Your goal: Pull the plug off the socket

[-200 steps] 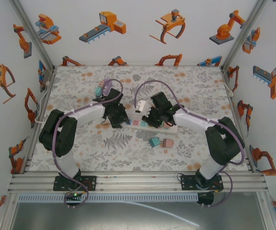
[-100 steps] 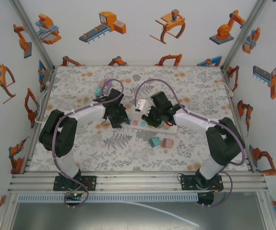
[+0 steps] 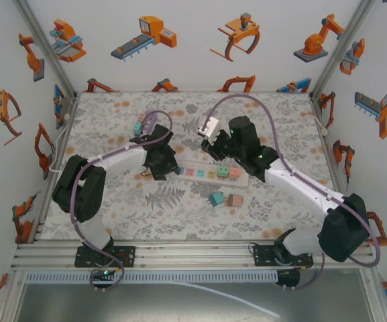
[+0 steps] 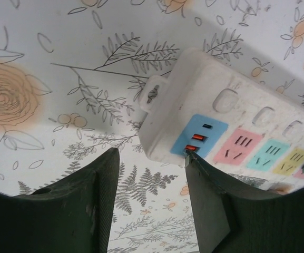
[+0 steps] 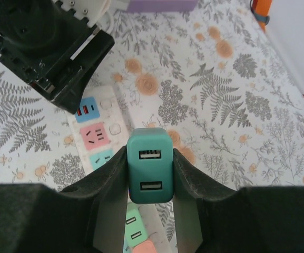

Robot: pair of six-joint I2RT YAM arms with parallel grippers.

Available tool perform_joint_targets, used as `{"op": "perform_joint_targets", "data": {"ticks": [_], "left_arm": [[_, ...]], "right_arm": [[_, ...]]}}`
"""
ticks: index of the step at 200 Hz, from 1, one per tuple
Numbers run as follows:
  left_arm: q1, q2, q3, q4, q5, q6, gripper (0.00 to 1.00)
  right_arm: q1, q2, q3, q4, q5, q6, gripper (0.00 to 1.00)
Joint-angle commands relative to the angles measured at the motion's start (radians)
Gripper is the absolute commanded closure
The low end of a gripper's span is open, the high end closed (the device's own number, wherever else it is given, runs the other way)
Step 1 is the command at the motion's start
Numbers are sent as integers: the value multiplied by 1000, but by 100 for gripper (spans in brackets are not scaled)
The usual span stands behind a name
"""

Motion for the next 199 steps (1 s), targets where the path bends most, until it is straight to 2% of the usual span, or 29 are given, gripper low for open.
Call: {"op": "perform_joint_targets", "data": {"ticks": [1,54,99,131,152,175,199], "left_arm": [[-5,-70,-9,-73,-27,32,44],[-4,-267,6,-59,-29,122,28],[-8,-483,-36,75,94,295,11],[-10,-659,-101,132,155,397,0],[-14,-781,-156,152,222,483,3],[-18,-900,-210,151,325,606,3],[-45,-993,-271,145,416,732,3]], "right_arm": [[6,-73,-34,67,27,101,83],[6,-311,-133,100,249,487,84],[4,-625,-375,162,421,785,85],[1,-876,-470,-96,656,993,86],[-1,-1040,-533,-269,778,1109,86],[-1,-1184,-599,-433,829,1233,87],[-1,-1226,-652,-540,800,1330,88]]}}
